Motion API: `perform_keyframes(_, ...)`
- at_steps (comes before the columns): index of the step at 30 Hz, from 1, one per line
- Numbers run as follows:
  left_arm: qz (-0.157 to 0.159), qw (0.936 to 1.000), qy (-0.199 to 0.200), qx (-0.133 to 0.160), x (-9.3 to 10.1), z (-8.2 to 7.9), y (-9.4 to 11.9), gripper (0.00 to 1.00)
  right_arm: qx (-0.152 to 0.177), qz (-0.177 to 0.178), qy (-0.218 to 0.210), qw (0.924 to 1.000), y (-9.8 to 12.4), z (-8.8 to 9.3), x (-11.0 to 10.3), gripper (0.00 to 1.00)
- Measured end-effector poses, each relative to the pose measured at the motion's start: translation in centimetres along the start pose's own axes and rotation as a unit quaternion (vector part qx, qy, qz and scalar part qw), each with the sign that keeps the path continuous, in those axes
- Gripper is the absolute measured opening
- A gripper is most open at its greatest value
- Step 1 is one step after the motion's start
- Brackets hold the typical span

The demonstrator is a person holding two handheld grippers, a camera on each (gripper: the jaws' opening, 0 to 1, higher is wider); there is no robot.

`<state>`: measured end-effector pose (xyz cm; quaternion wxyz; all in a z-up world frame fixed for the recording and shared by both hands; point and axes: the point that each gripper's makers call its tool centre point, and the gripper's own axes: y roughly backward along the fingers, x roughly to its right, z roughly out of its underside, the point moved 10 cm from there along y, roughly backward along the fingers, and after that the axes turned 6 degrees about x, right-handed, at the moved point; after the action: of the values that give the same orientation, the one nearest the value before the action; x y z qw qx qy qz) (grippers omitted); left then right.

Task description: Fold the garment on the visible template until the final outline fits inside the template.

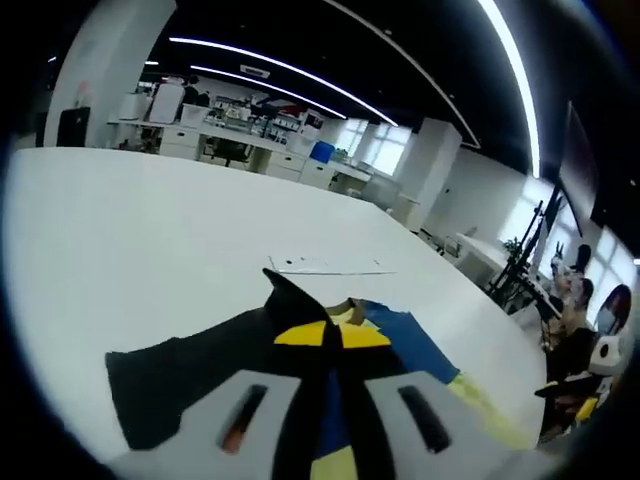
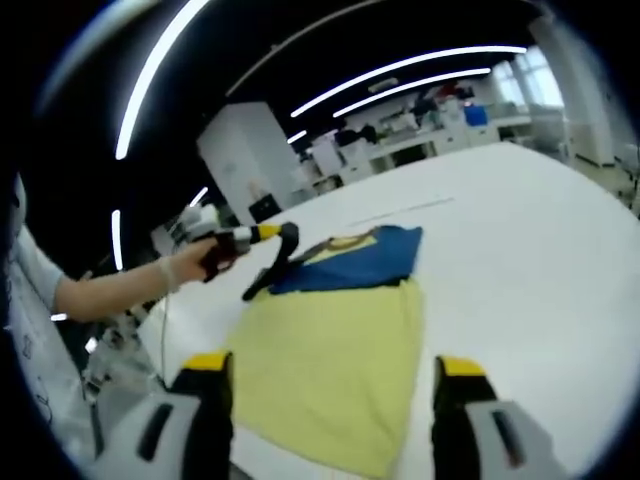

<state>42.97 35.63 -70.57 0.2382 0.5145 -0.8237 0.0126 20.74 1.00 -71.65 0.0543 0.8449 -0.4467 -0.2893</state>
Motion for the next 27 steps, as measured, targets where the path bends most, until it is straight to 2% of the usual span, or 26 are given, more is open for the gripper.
perform_keyframes(4,0.023,0.9997,0.007,-0.009,1.9,0.9,-2.0,0.0,-0.002,0.0,-0.002,1.0,0.0,0.2,-0.2,0.81)
perform_keyframes(8,0.043,0.9989,0.004,-0.021,3.9,1.7,-3.5,0.0,-0.001,0.005,-0.007,1.0,0.2,0.3,-0.2,0.81)
perform_keyframes(12,0.063,0.9974,0.018,-0.03,5.7,2.4,-4.8,0.0,-0.002,0.009,-0.011,0.9999,0.4,0.7,0.0,0.8)
perform_keyframes(17,0.088,0.9949,0.007,-0.049,7.8,3.6,-6.5,0.0,0.0,0.012,-0.021,0.9997,0.7,1.1,0.3,0.8)
perform_keyframes(20,0.102,0.9932,0.008,-0.056,8.9,4.1,-7.0,0.0,0.002,0.014,-0.025,0.9996,0.8,1.2,0.4,0.8)
perform_keyframes(23,0.114,0.9911,-0.005,-0.07,9.8,5.1,-7.7,0.0,0.001,0.015,-0.026,0.9995,0.9,1.3,0.6,0.79)
perform_keyframes(27,0.128,0.9877,-0.001,-0.09,10.7,6.5,-8.0,0.0,0.008,0.017,-0.028,0.9994,1.0,1.1,0.5,0.79)
